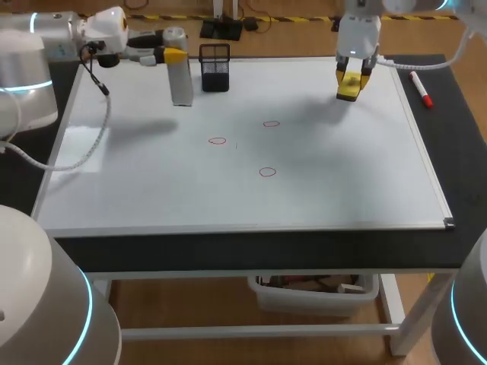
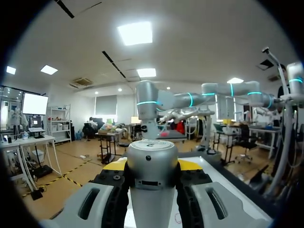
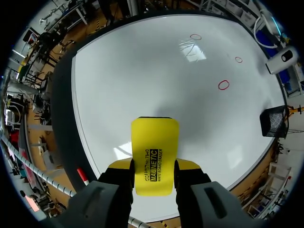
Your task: Pick up the inspection probe, press it on each red-marked spot on the whiteboard one by one, put down the probe, pick up the eraser, and wipe off all the red marks.
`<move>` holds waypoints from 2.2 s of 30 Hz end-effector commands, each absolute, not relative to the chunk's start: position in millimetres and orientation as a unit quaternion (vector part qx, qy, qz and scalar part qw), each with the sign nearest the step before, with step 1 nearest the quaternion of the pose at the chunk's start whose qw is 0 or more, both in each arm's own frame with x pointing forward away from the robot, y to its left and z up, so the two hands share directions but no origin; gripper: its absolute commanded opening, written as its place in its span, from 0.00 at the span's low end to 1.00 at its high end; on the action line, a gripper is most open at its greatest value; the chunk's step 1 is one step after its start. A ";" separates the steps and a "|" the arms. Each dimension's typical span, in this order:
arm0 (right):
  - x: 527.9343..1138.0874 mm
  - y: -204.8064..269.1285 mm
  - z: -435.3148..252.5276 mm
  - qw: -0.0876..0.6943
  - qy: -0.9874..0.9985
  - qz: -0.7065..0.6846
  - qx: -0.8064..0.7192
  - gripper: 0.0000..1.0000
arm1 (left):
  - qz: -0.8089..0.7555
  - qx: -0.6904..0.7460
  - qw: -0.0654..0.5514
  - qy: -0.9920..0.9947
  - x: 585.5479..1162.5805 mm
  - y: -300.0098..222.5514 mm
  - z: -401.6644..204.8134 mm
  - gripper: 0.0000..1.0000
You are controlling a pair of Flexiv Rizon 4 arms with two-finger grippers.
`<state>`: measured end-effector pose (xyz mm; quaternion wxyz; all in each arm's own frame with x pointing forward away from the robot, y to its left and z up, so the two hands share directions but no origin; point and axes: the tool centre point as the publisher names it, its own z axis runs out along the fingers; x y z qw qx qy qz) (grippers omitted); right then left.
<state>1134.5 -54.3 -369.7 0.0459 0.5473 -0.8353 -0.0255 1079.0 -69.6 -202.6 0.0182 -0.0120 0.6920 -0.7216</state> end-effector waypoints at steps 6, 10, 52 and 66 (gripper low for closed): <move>1133.8 -55.0 -366.9 0.047 -0.835 -0.024 0.548 0.00 | -0.729 -0.002 0.011 0.684 1051.6 -92.7 -208.6 0.00; 1133.8 -55.0 -366.9 0.047 -0.835 -0.024 0.548 0.00 | -0.733 0.004 0.003 0.680 1042.5 -99.8 -211.1 0.00; 1133.8 -55.0 -366.9 0.047 -0.835 -0.024 0.548 0.00 | -0.739 0.031 -0.054 0.671 1026.8 -135.5 -256.1 0.00; 1133.8 -55.0 -366.9 0.047 -0.835 -0.024 0.548 0.00 | -0.736 0.031 -0.061 0.673 1026.6 -138.9 -262.4 0.00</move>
